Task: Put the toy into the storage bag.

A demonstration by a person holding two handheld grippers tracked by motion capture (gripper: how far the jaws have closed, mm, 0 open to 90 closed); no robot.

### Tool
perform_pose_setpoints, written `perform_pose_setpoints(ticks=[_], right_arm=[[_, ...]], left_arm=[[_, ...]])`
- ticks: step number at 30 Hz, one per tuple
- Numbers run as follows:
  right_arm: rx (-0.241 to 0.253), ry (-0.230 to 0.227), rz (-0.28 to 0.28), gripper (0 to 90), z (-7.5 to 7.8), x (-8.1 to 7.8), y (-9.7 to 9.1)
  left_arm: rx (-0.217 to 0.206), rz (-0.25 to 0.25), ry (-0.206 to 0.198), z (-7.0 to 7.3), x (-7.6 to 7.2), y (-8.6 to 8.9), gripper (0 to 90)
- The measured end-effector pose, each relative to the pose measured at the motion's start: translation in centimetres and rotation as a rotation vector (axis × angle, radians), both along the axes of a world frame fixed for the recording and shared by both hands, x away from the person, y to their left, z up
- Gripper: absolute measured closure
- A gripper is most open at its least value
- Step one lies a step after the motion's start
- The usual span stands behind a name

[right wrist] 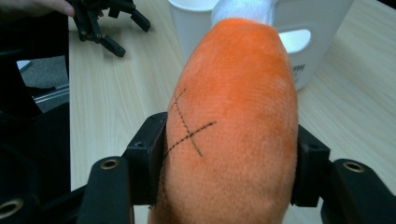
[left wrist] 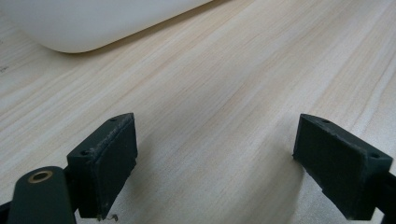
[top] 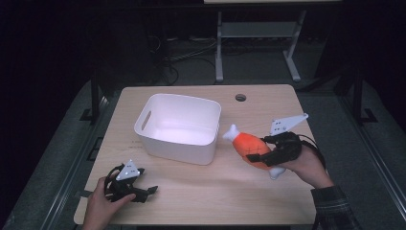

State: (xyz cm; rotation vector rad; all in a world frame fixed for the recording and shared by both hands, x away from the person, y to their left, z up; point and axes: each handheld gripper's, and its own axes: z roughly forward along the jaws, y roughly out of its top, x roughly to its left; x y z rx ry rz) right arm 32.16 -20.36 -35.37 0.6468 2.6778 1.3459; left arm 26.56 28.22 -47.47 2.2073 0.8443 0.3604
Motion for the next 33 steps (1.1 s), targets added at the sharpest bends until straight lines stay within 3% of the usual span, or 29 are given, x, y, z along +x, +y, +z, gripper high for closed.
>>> perform_pose_setpoints(ticks=[21, 33], right_arm=[[0.032, -0.031, 0.058, 40.4, 3.2, 2.5, 2.1], [0.020, -0.047, 0.111, 40.4, 4.8, 4.1, 5.0]], left_arm=[[0.000, 0.000, 0.000, 0.0, 0.0, 0.0, 12.7], [0.000, 0.000, 0.000, 0.0, 0.0, 0.0, 12.7]])
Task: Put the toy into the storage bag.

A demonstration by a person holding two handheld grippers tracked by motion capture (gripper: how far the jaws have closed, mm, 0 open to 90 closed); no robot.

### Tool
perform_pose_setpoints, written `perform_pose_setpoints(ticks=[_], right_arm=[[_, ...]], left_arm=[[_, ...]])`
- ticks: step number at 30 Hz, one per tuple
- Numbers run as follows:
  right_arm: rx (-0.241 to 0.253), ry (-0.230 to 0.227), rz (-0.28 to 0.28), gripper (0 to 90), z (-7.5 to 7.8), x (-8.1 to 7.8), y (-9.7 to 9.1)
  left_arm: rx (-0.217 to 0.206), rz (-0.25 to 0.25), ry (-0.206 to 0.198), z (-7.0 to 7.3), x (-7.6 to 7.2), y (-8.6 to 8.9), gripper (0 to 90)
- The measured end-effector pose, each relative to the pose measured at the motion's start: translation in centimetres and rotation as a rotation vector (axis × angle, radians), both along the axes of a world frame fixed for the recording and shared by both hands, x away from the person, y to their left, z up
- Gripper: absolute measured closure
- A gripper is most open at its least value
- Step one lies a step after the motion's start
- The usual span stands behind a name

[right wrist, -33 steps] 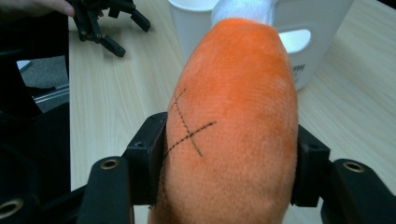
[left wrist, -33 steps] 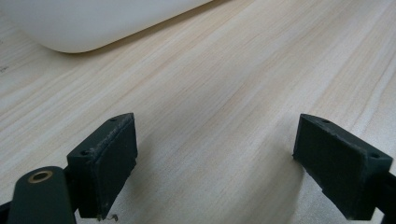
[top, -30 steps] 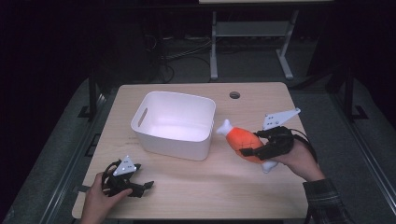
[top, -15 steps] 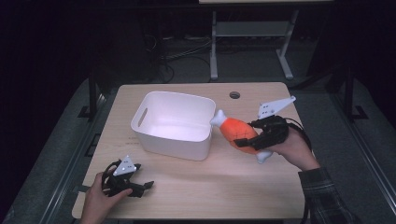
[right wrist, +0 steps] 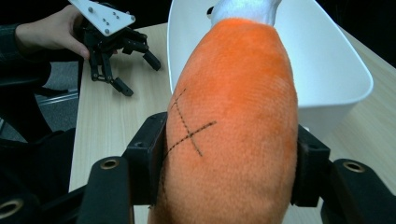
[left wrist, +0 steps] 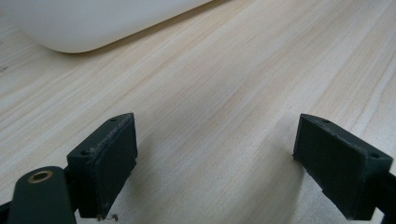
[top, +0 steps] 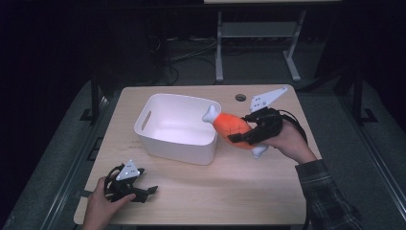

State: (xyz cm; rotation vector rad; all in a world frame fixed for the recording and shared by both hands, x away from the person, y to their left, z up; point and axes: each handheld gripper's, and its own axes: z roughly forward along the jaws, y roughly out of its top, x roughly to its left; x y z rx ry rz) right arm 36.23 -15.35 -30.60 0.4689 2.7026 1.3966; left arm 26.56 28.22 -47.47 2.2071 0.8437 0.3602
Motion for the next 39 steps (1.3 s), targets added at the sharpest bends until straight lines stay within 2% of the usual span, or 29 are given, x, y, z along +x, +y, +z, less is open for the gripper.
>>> perform_pose_setpoints(ticks=[10, 16, 20, 34, 39], right_arm=[[-0.018, -0.005, 0.037, 40.4, 1.2, 1.4, 2.6], [-0.039, -0.025, 0.071, 40.4, 1.6, 2.2, 4.5], [-0.048, -0.015, 0.082, 40.4, 1.9, 2.7, 5.6], [-0.091, -0.011, 0.152, 40.4, 2.1, 4.4, 10.0], [-0.102, -0.003, 0.173, 40.4, 1.8, 5.0, 11.6]], left_arm=[[0.000, 0.000, 0.000, 0.0, 0.0, 0.0, 12.7], [0.000, 0.000, 0.000, 0.0, 0.0, 0.0, 12.6], [0.000, 0.000, 0.000, 0.0, 0.0, 0.0, 12.6], [0.003, -0.002, 0.000, 0.0, 0.0, 0.0, 12.6], [0.001, 0.000, -0.001, 0.0, 0.0, 0.0, 12.6]])
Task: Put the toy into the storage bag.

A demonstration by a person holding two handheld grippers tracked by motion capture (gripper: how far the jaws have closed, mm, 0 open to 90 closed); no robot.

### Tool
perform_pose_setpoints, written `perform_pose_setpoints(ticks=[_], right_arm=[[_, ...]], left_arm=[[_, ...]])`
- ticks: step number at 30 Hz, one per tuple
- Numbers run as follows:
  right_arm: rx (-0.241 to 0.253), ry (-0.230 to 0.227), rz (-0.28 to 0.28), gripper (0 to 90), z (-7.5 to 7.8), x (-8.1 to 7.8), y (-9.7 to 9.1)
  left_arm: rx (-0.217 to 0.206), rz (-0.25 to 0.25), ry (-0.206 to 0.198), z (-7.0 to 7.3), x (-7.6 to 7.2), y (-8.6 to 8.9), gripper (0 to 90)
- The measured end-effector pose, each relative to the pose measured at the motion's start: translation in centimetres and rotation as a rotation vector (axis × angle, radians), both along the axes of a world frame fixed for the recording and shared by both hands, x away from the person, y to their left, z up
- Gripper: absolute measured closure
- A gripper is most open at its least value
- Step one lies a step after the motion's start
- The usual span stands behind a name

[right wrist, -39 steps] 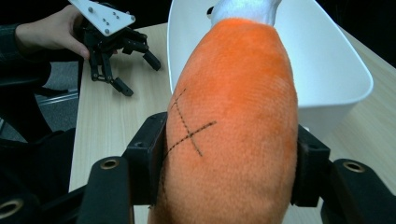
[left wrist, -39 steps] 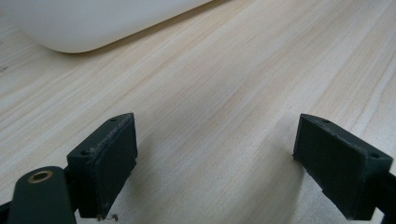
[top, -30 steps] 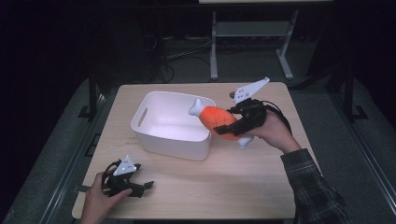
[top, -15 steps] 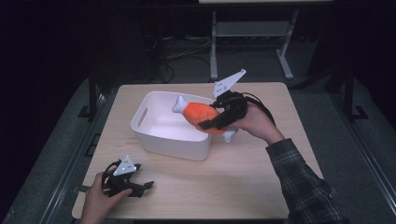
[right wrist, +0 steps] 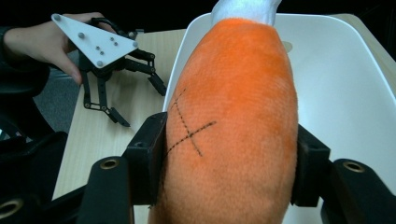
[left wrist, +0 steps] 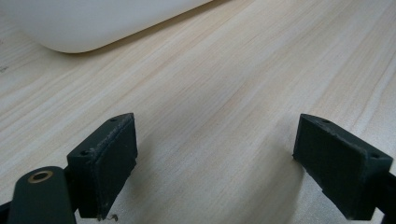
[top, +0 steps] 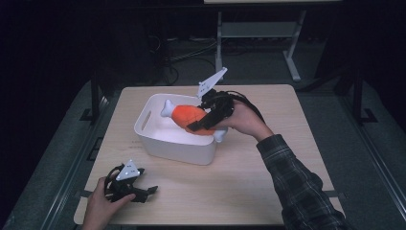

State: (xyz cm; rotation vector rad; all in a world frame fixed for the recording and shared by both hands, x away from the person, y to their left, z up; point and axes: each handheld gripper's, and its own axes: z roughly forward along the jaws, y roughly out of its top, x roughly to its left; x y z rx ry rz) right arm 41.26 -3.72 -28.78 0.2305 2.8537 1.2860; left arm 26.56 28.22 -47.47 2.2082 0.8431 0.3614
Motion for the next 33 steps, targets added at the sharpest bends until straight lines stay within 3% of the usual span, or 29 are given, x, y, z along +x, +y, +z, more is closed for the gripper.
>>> perform_pose_setpoints(ticks=[18, 33], right_arm=[[-0.053, 0.005, 0.051, 40.3, -1.0, 1.5, 5.1], [-0.117, -0.001, 0.068, 39.6, -2.7, 1.6, 7.2]], left_arm=[[-0.001, -0.001, 0.002, 0.0, 0.0, 0.0, 12.6], [0.002, 0.000, -0.001, 0.0, 0.0, 0.0, 12.6]])
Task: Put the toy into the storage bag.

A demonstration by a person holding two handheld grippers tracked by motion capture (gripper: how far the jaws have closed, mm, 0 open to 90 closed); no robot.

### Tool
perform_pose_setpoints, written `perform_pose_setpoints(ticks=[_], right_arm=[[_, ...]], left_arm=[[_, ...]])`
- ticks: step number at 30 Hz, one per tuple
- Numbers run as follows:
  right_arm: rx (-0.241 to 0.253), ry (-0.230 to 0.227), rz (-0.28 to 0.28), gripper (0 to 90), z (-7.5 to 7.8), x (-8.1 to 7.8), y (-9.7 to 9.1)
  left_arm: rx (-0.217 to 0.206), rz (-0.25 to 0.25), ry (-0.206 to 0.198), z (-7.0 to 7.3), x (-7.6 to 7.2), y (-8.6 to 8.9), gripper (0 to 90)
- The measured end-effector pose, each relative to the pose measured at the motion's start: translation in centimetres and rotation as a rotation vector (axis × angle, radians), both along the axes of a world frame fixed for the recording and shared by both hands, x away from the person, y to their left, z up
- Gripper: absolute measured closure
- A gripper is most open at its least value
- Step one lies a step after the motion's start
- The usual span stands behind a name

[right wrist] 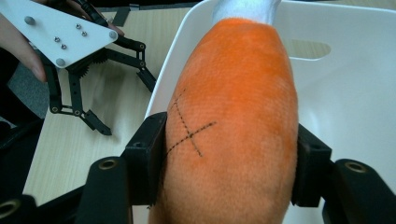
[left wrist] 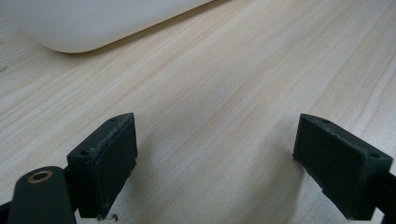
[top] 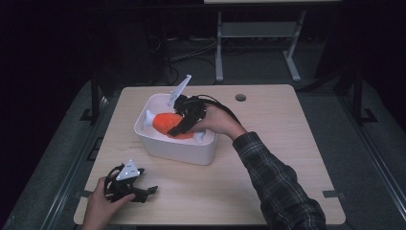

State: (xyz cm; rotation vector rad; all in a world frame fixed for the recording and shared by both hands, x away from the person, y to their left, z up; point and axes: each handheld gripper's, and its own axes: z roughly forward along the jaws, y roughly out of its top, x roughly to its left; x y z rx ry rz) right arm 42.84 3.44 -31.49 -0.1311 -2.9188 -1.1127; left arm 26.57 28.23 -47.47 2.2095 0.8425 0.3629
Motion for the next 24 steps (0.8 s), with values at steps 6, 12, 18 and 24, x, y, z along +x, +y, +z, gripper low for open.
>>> perform_pose_setpoints(ticks=[6, 12, 18, 24], right_arm=[[-0.014, 0.000, 0.006, 38.4, -0.31, -0.11, 0.25], [-0.011, 0.013, 0.008, 36.4, -0.50, -0.19, 0.32], [-0.002, 0.024, 0.004, 33.8, -0.58, -0.18, 0.23], [0.019, 0.031, -0.006, 32.0, -0.27, -0.32, -0.09]], left_arm=[[0.000, 0.000, 0.000, 0.00, 0.00, 0.00, 12.7], [0.000, 0.000, 0.000, 0.00, 0.00, 0.00, 12.6], [0.000, 0.000, 0.000, 0.00, 0.00, 0.00, 12.6], [0.000, 0.000, 0.001, 0.00, 0.00, 0.00, 12.6]])
